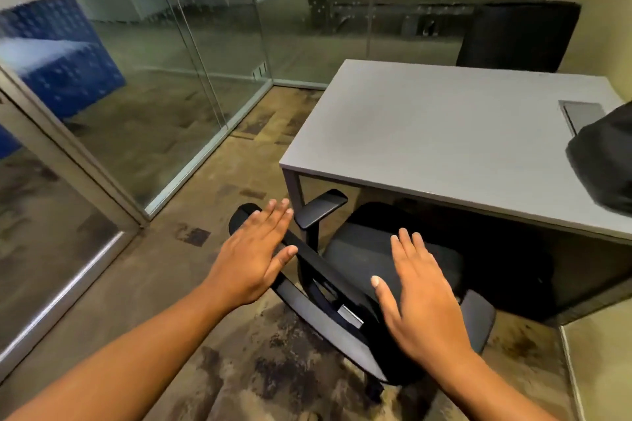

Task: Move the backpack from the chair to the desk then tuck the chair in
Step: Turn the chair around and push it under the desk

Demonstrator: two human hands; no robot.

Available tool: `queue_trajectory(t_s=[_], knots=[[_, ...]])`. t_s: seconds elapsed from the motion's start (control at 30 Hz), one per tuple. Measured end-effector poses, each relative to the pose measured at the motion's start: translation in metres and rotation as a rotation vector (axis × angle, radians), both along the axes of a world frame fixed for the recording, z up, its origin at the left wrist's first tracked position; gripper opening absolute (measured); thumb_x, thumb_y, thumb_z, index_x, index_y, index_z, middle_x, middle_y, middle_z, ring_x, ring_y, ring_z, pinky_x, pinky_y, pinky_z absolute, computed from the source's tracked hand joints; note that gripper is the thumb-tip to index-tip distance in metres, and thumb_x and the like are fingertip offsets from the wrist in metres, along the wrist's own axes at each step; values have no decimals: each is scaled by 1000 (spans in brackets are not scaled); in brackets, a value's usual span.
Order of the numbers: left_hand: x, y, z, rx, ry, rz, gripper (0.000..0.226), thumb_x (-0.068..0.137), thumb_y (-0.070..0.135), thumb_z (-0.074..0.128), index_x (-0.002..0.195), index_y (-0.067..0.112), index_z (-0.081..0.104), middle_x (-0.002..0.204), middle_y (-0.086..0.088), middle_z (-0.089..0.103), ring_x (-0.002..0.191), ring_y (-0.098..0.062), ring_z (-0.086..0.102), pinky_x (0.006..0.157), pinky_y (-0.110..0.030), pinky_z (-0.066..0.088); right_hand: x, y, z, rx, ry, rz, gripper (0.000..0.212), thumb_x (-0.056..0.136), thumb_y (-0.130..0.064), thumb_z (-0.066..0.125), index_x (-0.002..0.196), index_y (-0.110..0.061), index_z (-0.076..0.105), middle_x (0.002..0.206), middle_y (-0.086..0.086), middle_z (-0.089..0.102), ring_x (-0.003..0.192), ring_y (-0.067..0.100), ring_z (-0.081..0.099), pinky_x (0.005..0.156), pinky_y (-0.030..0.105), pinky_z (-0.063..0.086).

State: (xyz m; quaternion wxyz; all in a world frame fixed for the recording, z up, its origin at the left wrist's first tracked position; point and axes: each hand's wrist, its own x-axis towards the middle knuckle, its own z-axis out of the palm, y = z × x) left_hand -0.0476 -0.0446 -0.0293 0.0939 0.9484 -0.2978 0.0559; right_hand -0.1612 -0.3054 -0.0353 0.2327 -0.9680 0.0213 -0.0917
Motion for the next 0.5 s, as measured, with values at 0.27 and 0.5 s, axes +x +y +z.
queue_trajectory(t_s=[0.27, 0.5], knots=[[45, 40, -22, 5, 55, -215, 61, 100, 53, 22, 153, 23, 16, 161, 4, 5, 147, -7, -5, 119, -31, 3, -8, 84, -11, 29, 164, -172, 77, 91, -67, 25, 153, -27, 5, 157, -17, -9, 144, 3, -16, 111, 22, 4], [49, 41, -46, -19, 78, -197, 60, 99, 51, 21, 146, 17, 39, 154, -1, 34, 145, -13, 20, 118, -32, 14, -27, 102, -21, -126, 304, -261, 81, 87, -72, 5, 152, -25, 19, 158, -9, 16, 145, 7, 7, 117, 29, 10]])
